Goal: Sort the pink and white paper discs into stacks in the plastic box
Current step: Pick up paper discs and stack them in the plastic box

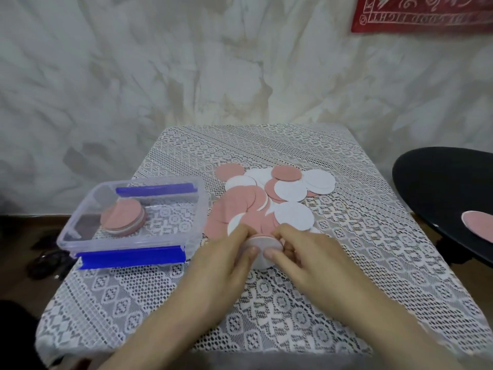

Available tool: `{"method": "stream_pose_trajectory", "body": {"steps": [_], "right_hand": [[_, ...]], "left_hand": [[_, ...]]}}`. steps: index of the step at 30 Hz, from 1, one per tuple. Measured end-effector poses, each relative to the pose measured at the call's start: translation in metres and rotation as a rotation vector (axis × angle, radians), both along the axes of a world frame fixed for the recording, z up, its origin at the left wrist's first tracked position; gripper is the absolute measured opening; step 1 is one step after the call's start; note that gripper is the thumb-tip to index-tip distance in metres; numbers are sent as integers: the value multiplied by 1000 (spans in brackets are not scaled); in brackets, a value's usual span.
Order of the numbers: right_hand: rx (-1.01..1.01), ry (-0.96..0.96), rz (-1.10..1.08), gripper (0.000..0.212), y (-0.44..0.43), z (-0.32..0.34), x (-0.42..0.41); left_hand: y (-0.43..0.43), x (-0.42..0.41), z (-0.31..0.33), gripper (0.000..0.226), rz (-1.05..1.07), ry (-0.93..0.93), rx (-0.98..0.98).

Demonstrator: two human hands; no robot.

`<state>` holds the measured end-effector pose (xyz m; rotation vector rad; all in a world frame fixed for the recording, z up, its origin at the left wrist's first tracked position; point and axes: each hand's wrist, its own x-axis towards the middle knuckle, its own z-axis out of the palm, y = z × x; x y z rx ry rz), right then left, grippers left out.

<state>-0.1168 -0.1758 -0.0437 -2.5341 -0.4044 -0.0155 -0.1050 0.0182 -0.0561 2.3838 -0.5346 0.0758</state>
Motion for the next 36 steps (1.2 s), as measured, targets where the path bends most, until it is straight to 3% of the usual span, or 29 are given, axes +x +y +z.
{"method": "stream_pose_trajectory", "body": {"steps": [7, 12, 20, 25, 28, 33, 36], "right_hand": [[-84, -66, 39, 21, 3, 12, -7], [-265, 31, 67, 19, 11, 6, -8], [-237, 2, 75, 20, 10, -2, 1], [-19, -35, 37, 18, 5, 1, 4], [184, -70, -14, 7, 6, 5, 7], [519, 86, -31, 6, 27, 12, 14], [587, 131, 4, 13, 44, 23, 22]], "left_hand": [[1, -10, -3, 11, 28, -151, -56], [-4, -11, -15, 15, 22, -109, -25], [-5, -2, -18, 11, 32, -52, -72], [1, -2, -6, 5, 41, -15, -202], [3, -4, 8, 16, 51, 89, -367], [19, -2, 18, 16, 80, 166, -520], [35, 0, 27, 15, 127, 211, -565]]}}
